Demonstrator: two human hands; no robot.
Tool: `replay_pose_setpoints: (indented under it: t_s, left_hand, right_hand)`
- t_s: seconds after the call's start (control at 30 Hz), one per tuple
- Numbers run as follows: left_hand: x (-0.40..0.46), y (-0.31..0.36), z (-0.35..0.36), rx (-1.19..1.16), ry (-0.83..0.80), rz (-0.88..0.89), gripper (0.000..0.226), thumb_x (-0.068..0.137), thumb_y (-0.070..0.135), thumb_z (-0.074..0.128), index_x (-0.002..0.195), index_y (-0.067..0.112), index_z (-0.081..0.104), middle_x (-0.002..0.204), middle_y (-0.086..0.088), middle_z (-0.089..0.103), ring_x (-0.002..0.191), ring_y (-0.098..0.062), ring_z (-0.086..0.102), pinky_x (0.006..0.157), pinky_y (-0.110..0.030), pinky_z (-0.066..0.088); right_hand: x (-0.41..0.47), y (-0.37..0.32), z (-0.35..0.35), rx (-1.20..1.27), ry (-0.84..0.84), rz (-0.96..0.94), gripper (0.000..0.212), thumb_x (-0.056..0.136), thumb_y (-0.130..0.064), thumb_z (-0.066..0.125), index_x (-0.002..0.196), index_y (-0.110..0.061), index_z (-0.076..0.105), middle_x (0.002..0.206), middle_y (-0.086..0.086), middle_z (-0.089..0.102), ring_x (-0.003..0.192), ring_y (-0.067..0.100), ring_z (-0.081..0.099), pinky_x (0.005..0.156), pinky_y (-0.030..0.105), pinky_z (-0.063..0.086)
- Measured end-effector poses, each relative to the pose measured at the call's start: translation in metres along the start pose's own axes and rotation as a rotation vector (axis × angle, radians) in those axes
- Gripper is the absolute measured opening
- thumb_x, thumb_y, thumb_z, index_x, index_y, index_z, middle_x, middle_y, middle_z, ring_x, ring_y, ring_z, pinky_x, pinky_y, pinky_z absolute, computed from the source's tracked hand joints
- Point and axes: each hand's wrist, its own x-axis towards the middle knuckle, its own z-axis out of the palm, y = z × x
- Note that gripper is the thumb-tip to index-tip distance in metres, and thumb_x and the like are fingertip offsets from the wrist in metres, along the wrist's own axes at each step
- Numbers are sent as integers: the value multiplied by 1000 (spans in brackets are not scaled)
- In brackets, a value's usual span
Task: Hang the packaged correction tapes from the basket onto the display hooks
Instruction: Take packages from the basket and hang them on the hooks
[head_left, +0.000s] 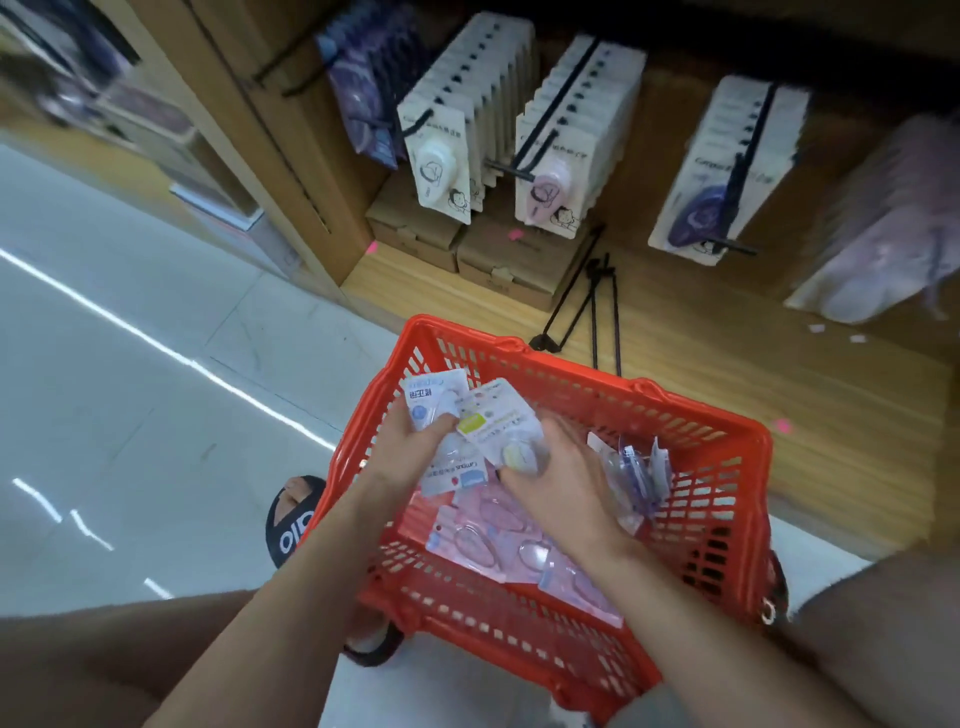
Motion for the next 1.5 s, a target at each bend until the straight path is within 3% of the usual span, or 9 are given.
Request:
replay_pose_setpoints:
  t_s: [0.1,0.3,0.5,0.67,1.03,1.1,1.27,1.4,1.5]
  left_hand:
    - [-20,35,0,-44,-33,89,35,82,20,71,117,22,68,105,-5,79,94,-24,78,74,-41,64]
    - [-61,99,-3,-23,-45,201,50,66,29,75,115,22,68,105,-7,79,97,-30,76,84,-50,60]
    - [-93,150,-7,37,-89,243,40,79,23,70,119,23,65,111,-11,77,97,-34,76,87,-54,63]
    - [-108,177,-3,-136,-216,186,21,99,7,55,119,13,61,110,-18,78,90,-34,78,65,-40,63]
    - [-116,182,2,-258,-210,142,35,106,37,53,133,17,63,120,-19,75,112,-45,71,101,-61,55]
    - [-119,183,5,-252,-258,166,41,103,42,59,130,13,66,119,-20,75,108,-42,74,92,-54,60]
    - [-117,183,5,-206,-258,268,30,92,7,75,120,14,64,110,-16,79,98,-39,77,80,-55,64]
    - [-110,185,9,-150,-215,339,40,89,5,78,120,20,59,109,-9,80,97,-34,78,86,-61,62]
    - [-106,186,14,-112,-196,410,46,87,9,82,121,28,57,112,-1,79,100,-28,78,90,-58,61]
  right_hand:
    - [-17,-26,-14,117,-5,-163,59,86,-29,77,142,-24,58,157,-18,43,141,1,44,114,25,40]
    - [-43,-48,-55,7,43,-289,66,89,-33,75,149,-38,48,163,-40,8,137,-2,42,102,28,45]
    - [-49,-61,-88,-187,262,-403,61,84,-20,81,141,-16,57,172,-8,24,141,24,50,104,42,52]
    - [-55,-75,-102,-321,194,-502,59,75,-23,88,127,-13,62,168,4,33,107,24,69,81,37,59]
    - [-56,-95,-129,-558,210,-602,66,63,-6,87,125,-12,65,161,14,44,86,24,69,75,34,57]
    - [-57,-99,-129,-580,229,-608,69,59,-6,88,124,-13,66,159,15,47,84,22,68,73,33,57]
    - [-58,-102,-132,-568,189,-627,62,64,-12,90,122,-14,67,160,13,46,87,22,69,75,33,57]
    - [-60,-91,-140,-293,126,-488,36,84,-28,73,117,-29,59,159,-17,43,101,13,65,77,29,49]
    - [-60,-87,-151,273,150,-205,36,81,-35,82,106,-42,57,110,-24,70,92,-2,67,70,20,52]
